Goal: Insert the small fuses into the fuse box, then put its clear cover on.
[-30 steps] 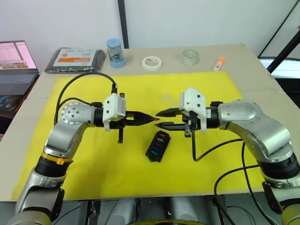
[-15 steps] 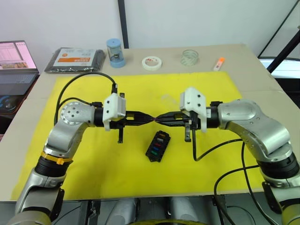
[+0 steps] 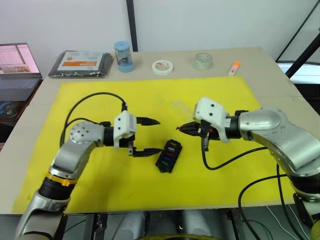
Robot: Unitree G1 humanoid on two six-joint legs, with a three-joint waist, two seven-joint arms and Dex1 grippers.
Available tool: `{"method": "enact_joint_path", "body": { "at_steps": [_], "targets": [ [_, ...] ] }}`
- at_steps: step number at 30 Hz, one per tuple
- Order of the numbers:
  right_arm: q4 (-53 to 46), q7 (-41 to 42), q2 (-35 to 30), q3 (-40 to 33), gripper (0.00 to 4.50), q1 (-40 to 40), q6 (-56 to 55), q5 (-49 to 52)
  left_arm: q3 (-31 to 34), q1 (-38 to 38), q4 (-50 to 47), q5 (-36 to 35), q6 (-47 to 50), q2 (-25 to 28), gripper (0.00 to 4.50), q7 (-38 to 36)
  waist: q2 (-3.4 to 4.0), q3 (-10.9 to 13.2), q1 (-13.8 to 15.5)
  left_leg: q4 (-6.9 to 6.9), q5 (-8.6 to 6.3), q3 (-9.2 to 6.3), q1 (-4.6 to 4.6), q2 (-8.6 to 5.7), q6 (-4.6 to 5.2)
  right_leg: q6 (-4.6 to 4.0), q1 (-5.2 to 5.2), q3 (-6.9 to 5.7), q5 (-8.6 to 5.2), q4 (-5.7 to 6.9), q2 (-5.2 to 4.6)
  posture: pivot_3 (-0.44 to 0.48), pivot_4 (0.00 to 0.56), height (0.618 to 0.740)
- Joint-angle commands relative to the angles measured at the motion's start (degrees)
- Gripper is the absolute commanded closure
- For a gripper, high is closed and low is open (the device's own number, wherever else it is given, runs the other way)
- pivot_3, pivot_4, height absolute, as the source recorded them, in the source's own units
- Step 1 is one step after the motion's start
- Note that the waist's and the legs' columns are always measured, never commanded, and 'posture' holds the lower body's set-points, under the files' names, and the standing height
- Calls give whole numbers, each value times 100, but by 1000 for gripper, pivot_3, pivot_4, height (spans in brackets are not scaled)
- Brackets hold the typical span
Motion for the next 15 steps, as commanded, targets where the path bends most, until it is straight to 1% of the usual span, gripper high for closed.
{"method": "enact_joint_path", "body": {
  "at_steps": [1,5,9,15],
  "targets": [
    [-548,-380,287,-93,4500,-149,801,314,-83,153,-427,-33,442,-93,22,399,-1,-1,28,0,0,-1,1,1,0,0,0,0,0,1,1,0,150,740],
    [-578,-753,538,51,4500,-17,1149,290,-159,342,-631,-70,711,-86,22,514,-1,0,69,0,0,-1,1,2,0,0,1,0,0,1,1,0,150,740],
    [-408,-1018,533,158,4500,38,1215,149,-134,400,-723,-68,873,-48,22,586,-1,0,73,0,0,0,0,-3,0,0,2,-4,0,-2,-2,0,150,740],
    [-377,-1166,543,287,4500,83,1204,163,-114,466,-756,-60,939,37,22,593,0,0,65,-2,0,1,2,1,0,0,1,-5,0,-1,1,0,150,740]
  ]
}}
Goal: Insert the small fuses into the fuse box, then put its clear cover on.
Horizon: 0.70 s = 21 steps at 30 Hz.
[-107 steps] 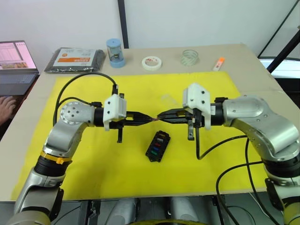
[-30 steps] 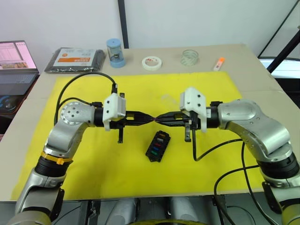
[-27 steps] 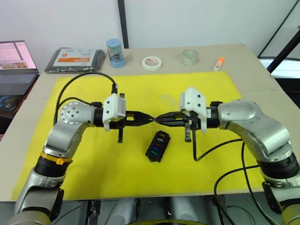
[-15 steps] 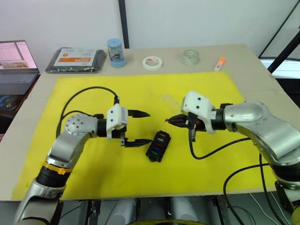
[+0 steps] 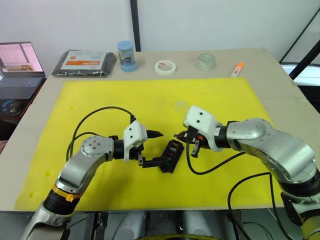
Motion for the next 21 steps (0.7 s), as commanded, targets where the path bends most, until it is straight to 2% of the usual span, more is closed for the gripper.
{"method": "enact_joint_path", "body": {
  "at_steps": [1,21],
  "targets": [
    [-46,-77,-5,17,4500,-26,-65,-46,65,6,-210,-56,-19,36,22,21,0,0,5,0,0,0,0,0,0,0,0,0,0,0,0,0,150,740],
    [406,19,-101,429,4500,142,-514,-316,43,-123,-199,-118,139,-59,22,166,0,0,5,1,0,0,-1,-1,0,0,0,-2,0,-1,-1,0,150,740]
  ]
}}
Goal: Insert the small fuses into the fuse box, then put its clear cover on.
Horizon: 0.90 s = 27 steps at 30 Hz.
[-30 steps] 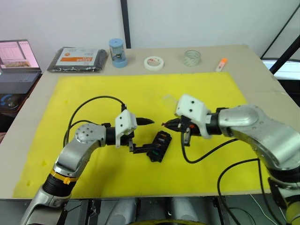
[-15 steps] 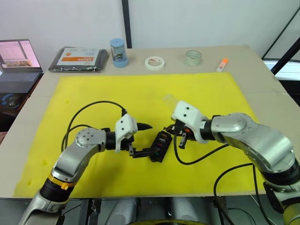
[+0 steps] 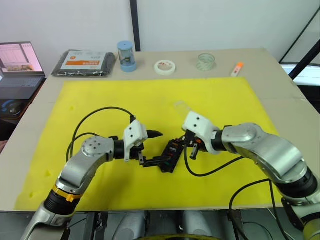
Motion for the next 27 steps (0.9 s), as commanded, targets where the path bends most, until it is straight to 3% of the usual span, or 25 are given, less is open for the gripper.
{"method": "enact_joint_path", "body": {
  "at_steps": [1,27],
  "targets": [
    [10,59,-74,32,4500,-9,-151,-83,40,-76,-182,-59,11,3,22,15,0,0,-1,0,0,0,0,0,0,0,0,0,0,0,0,0,150,740],
    [265,592,-279,330,4500,-34,-689,-462,93,-189,-141,-102,125,-7,22,49,0,0,-1,0,0,0,1,0,0,0,2,-1,0,0,0,0,150,740]
  ]
}}
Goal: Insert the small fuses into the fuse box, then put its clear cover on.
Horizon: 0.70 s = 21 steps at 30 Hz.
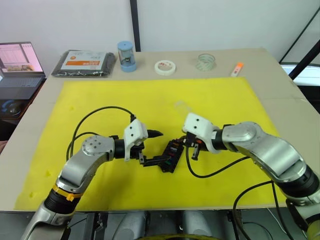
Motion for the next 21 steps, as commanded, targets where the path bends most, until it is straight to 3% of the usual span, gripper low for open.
{"method": "enact_joint_path", "body": {
  "at_steps": [1,21],
  "targets": [
    [50,86,-39,82,4500,-37,-42,-69,87,-46,-138,-54,12,14,22,42,0,0,-3,0,0,0,1,0,0,0,0,0,0,0,0,0,150,740],
    [-118,529,-189,145,4500,-62,-268,-166,46,124,-220,28,-39,183,22,69,0,0,1,-1,0,0,0,0,0,0,1,0,0,-2,0,0,150,740]
  ]
}}
